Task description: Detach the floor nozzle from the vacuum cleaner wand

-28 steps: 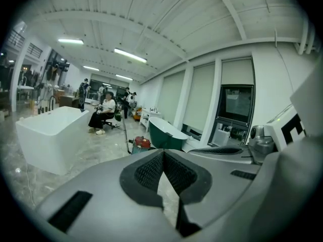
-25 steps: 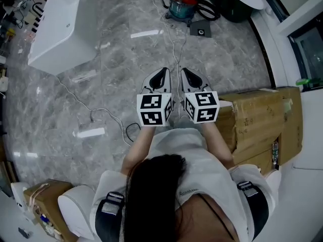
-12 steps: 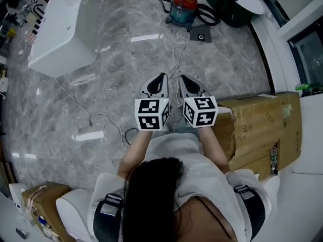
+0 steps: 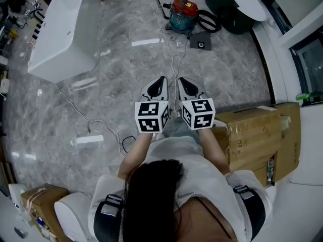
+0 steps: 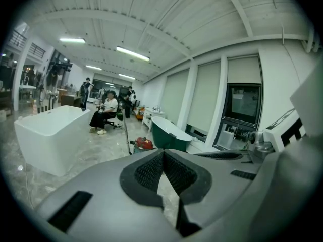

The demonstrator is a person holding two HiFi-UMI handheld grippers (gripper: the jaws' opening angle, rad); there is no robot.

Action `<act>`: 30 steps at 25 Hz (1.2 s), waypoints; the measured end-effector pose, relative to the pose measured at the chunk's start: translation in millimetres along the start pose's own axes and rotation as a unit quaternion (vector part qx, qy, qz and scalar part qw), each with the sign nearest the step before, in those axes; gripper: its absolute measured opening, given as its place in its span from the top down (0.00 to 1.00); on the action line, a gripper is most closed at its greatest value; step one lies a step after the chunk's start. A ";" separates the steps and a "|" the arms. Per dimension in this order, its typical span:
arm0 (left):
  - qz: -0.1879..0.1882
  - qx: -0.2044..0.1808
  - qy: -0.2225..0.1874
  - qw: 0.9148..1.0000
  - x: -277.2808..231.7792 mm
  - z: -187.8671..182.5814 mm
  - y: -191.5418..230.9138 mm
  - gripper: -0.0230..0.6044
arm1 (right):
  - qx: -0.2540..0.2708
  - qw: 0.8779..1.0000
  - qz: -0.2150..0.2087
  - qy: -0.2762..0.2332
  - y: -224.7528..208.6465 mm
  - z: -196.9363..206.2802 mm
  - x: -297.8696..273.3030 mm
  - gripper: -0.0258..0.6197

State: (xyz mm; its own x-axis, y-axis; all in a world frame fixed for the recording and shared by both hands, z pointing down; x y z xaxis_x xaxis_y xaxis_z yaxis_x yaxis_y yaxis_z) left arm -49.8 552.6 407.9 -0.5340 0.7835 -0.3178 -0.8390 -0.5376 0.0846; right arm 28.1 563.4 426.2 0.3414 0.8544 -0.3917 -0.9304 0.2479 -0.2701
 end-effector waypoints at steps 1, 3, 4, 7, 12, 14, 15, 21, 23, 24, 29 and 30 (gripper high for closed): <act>-0.002 0.001 -0.001 1.000 -7.7 -3.0 -0.5 0.96 | 0.003 1.000 -0.001 0.001 -5.9 -4.4 -4.5 0.94; -0.005 0.004 -0.004 1.000 -23.6 -10.0 -1.0 0.96 | 0.010 1.000 -0.003 0.003 -17.7 -13.4 -13.7 0.94; -0.007 0.006 -0.006 1.000 -31.7 -13.5 -1.2 0.96 | 0.012 1.000 -0.004 0.003 -23.8 -18.0 -18.4 0.94; -0.009 0.012 -0.009 1.000 -55.5 -21.9 -3.6 0.96 | 0.015 1.000 -0.007 0.003 -42.8 -31.3 -32.1 0.94; 0.007 0.036 -0.022 0.999 -86.7 -35.7 -11.3 0.96 | 0.028 1.000 -0.013 0.007 -68.8 -49.1 -51.0 0.94; 0.017 0.047 -0.030 0.998 -96.3 -42.4 -16.6 0.96 | 0.022 1.000 -0.012 0.010 -79.8 -55.7 -57.4 0.94; 0.015 0.043 -0.029 0.999 -102.0 -45.2 -18.2 0.96 | 0.018 1.000 -0.014 0.009 -84.8 -60.9 -60.1 0.94; 0.019 0.065 -0.035 0.997 -129.8 -58.6 -25.5 0.96 | 0.027 0.999 -0.023 0.009 -111.8 -78.2 -70.9 0.94; 0.009 0.058 -0.035 0.998 -138.5 -64.3 -28.3 0.96 | 0.021 0.999 -0.025 0.018 -121.9 -79.3 -74.3 0.94; 0.003 0.048 -0.033 0.998 -142.5 -66.4 -29.9 0.96 | 0.018 0.999 -0.030 0.022 -125.6 -80.2 -75.9 0.94; -0.008 0.059 -0.022 0.998 -161.4 -66.1 -35.5 0.96 | 0.022 0.998 -0.049 0.023 -138.3 -88.5 -85.3 0.94; -0.010 0.056 -0.018 0.998 -165.3 -65.6 -37.3 0.96 | 0.023 0.998 -0.052 0.024 -141.3 -89.7 -87.9 0.94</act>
State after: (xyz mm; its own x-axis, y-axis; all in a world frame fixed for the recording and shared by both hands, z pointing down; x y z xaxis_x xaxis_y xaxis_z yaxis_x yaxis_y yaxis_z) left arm 76.6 422.7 395.3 -0.5191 0.8055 -0.2859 -0.8546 -0.4851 0.1851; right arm 141.5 412.2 419.9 0.4412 0.8004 -0.4058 -0.8944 0.3551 -0.2719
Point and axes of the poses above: the fingertips, and each gripper's own axes: x backward along the fingers, y to its left, z out of its underside, the point moved 2 cm from there along x, backward along the fingers, and after that the axes turned 10 degrees about -x, right-handed, at the moved point
